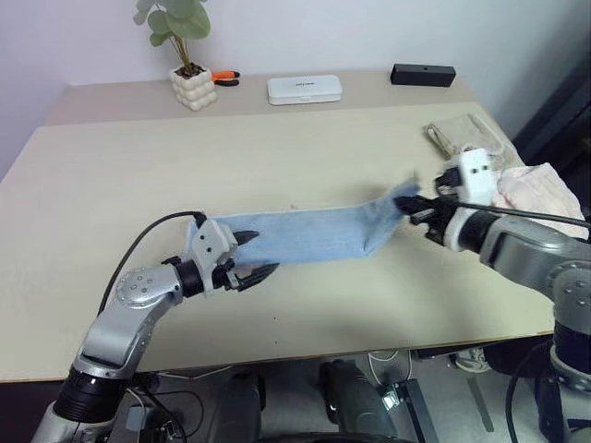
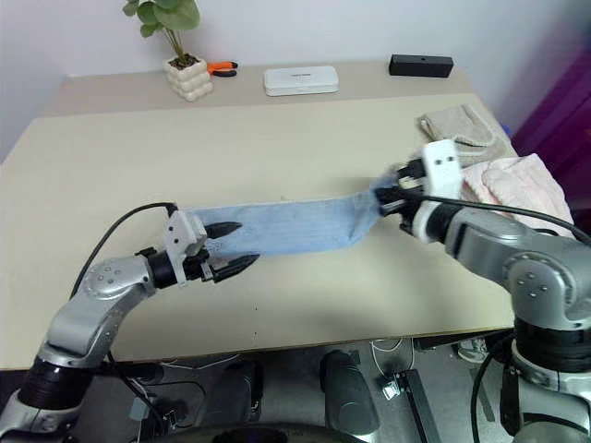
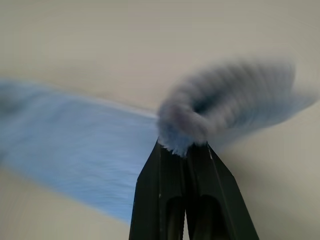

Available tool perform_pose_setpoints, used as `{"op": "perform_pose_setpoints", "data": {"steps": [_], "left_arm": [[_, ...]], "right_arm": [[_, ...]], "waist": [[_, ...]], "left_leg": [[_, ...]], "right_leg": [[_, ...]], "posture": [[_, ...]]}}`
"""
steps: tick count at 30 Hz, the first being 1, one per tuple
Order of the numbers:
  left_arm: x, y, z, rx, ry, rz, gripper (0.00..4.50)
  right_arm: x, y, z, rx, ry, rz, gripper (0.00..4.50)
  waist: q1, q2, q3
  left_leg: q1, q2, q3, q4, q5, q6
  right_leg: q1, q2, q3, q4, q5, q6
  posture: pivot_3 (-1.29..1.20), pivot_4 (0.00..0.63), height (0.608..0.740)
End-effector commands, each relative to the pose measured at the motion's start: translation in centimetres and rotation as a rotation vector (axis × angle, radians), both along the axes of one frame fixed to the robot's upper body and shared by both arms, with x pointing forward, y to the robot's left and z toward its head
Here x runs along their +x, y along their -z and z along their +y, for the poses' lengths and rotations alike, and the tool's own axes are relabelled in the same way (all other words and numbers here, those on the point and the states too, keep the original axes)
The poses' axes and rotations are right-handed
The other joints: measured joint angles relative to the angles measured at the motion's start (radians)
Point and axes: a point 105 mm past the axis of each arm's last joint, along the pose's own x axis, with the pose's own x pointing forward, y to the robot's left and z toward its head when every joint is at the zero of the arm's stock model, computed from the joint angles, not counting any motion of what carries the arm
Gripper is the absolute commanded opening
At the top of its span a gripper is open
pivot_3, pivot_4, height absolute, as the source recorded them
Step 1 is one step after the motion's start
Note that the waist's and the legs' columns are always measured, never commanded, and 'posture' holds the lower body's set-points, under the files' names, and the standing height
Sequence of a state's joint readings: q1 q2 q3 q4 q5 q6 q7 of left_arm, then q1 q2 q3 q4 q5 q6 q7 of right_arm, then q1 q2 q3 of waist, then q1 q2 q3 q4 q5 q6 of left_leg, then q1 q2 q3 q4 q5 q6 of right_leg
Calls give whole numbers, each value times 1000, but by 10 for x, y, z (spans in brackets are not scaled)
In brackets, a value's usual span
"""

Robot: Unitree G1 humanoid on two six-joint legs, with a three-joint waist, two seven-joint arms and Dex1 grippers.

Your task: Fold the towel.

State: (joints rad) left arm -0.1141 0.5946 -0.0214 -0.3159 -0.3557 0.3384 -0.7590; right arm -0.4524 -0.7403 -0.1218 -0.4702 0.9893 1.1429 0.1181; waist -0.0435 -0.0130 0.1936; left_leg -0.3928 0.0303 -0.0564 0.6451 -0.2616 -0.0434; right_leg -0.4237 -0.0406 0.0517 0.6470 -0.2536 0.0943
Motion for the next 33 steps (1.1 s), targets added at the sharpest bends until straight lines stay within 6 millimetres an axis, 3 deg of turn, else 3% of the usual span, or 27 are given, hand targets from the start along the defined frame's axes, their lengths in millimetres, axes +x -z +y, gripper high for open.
{"op": "perform_pose_setpoints", "data": {"steps": [1,3,6,10,16,19,23,26,31,33], "left_arm": [[1,-8,27,33,-74,-42,3745],[-1,-8,33,48,-89,-40,3745],[-5,-8,35,53,-93,-39,3745],[-11,-7,32,51,-96,-34,3745],[-14,-5,30,55,-93,-25,3745],[-13,-4,31,58,-89,-16,3745],[-15,0,37,52,-110,16,3745],[-19,2,45,11,-157,51,3745],[-26,9,50,-69,-215,119,3745],[-30,11,51,-134,-255,153,3745]], "right_arm": [[-8,4,57,-116,-250,-62,53],[-4,16,76,-151,-299,-60,53],[2,35,89,-173,-313,-44,53],[4,50,92,-200,-325,-33,53],[2,54,92,-209,-346,-40,53],[-12,42,94,-162,-428,-62,840],[-26,15,85,-90,-493,-152,2680],[-17,-5,71,20,-426,-179,2510],[18,8,60,-15,-286,-184,160],[25,24,66,-41,-298,-183,70]], "waist": [[-3,0,0],[-1,0,0],[8,-1,0],[22,-1,0],[26,-1,0],[25,-1,0],[26,-1,0],[22,-1,0],[22,-1,0],[23,-1,0]], "left_leg": [[0,0,0,0,0,0],[0,0,0,0,0,0],[-1,0,0,0,0,0],[-5,-3,0,2,0,0],[-4,-2,0,2,0,0],[-4,-2,0,2,0,0],[-4,-2,0,1,0,0],[-4,-2,0,2,0,0],[-3,-2,0,1,0,0],[-3,-2,0,1,0,0]], "right_leg": [[0,0,0,0,0,0],[-1,0,0,0,0,-1],[-1,-1,-1,0,-1,-1],[-2,-5,-1,-2,-1,-1],[-2,-4,-1,-1,0,-1],[-2,-4,-1,-1,0,0],[-3,-4,-1,-1,0,0],[-2,-4,-1,-1,0,0],[-2,-3,-1,0,-1,-2],[-2,-3,-1,-1,-1,-1]], "posture": [[0,150,737],[0,150,737],[0,150,737],[0,150,737],[0,150,737],[0,150,737],[0,150,737],[0,150,737],[0,150,737],[0,150,737]]}}
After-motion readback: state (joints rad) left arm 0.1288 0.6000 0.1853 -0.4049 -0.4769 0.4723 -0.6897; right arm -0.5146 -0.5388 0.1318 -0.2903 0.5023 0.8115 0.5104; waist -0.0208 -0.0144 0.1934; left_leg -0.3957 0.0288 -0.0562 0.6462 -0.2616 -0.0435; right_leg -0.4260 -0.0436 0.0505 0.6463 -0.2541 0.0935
